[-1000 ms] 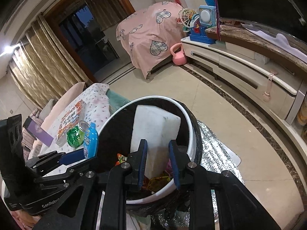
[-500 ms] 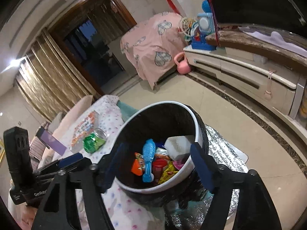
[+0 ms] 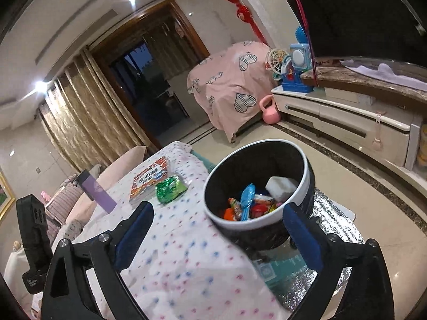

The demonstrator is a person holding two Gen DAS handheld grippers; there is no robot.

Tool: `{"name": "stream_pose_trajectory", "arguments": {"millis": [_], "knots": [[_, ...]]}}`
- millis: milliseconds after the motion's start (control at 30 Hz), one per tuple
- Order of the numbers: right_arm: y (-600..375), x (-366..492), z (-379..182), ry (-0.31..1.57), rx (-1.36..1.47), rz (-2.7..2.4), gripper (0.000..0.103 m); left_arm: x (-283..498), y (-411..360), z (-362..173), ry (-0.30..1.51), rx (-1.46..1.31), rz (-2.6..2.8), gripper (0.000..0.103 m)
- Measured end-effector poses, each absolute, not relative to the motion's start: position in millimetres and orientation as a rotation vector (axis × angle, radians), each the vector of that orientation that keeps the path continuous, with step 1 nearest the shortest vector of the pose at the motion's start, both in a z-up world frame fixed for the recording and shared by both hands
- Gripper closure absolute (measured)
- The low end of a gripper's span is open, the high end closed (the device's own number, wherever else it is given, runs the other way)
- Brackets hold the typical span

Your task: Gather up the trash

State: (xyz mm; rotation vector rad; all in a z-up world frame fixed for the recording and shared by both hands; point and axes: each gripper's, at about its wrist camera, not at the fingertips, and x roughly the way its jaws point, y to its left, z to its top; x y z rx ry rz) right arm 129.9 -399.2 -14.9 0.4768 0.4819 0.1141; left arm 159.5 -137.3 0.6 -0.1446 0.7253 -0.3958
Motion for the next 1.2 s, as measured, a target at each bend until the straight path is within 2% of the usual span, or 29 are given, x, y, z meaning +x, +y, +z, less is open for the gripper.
{"name": "stream_pose_trajectory", "arguments": {"millis": [300, 400, 433, 467, 667, 800, 1200], "knots": [[-353.7, 93.0, 7.9, 0.419, 0.358, 0.108, 0.001, 112.1, -103.8, 18.4, 0.621, -0.135, -0.343, 0.02], [-340.0, 77.4, 26.9, 0.345, 0.294, 0.08, 0.0, 94.9, -98.9, 26.4, 0.564, -0.115, -0.33, 0.009], [-335.4, 71.6, 31.2, 0.32, 0.269, 0.07, 0.0, 89.0, -97.1, 27.8, 0.539, -0.107, -0.316, 0.002], [-330.2, 66.0, 35.1, 0.293, 0.241, 0.056, 0.0, 84.1, -96.2, 28.4, 0.516, -0.1, -0.3, 0.0], [-305.0, 45.8, 20.2, 0.199, 0.136, -0.003, 0.0, 62.3, -88.0, 15.8, 0.429, -0.052, -0.213, 0.0], [-297.8, 46.8, 2.4, 0.22, 0.125, 0.001, 0.0, 59.1, -80.5, 6.3, 0.428, -0.051, -0.192, 0.0], [-285.2, 31.5, 9.1, 0.187, 0.083, 0.014, 0.0, 50.2, -77.7, 8.2, 0.412, -0.011, -0.129, 0.0]]}}
